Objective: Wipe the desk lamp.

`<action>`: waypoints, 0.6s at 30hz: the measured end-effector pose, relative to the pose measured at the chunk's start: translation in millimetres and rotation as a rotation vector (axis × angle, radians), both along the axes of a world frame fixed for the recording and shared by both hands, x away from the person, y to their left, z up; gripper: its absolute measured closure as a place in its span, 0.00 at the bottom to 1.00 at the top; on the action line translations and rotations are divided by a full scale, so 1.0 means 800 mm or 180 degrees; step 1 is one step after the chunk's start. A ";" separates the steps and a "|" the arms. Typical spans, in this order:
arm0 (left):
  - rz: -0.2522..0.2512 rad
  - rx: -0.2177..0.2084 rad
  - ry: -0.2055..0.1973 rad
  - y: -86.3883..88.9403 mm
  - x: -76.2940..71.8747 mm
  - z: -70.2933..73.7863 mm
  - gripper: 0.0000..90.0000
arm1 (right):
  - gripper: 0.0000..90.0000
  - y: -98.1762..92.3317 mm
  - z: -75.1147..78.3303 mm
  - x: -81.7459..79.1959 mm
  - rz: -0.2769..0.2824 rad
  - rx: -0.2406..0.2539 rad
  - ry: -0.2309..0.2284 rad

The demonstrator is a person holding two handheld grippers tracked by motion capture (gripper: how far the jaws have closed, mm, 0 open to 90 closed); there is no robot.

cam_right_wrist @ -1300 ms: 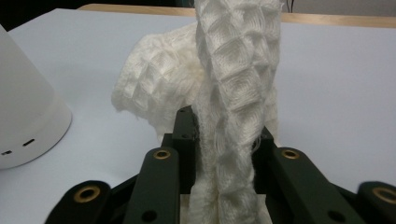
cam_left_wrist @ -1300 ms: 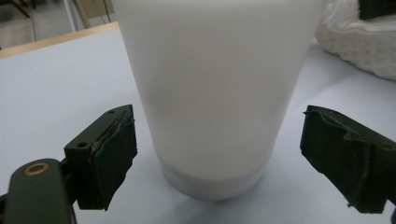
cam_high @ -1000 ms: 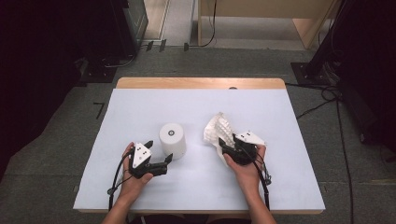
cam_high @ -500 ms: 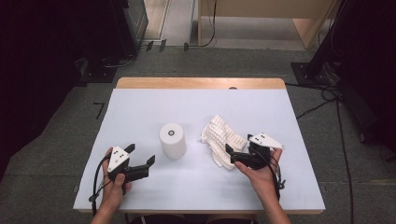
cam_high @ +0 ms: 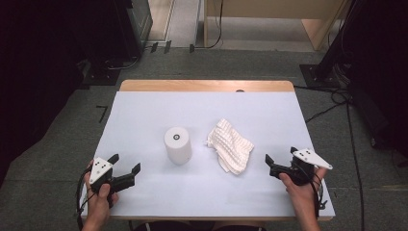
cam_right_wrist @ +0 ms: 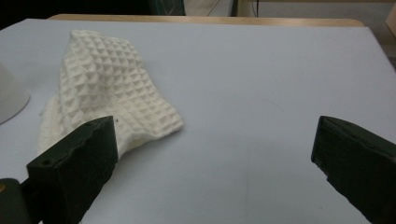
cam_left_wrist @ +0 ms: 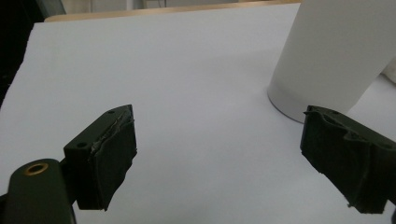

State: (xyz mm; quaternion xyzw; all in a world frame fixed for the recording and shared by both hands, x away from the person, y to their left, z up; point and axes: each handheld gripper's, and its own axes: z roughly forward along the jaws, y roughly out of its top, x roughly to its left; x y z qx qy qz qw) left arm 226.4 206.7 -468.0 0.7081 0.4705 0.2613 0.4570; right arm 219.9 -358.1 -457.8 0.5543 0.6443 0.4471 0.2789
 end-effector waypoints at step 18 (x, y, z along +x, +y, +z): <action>-0.0015 0.0238 -0.0006 0.015 -0.006 -0.020 0.12 | 0.08 -0.067 -0.040 -0.028 -0.0424 0.0179 0.0048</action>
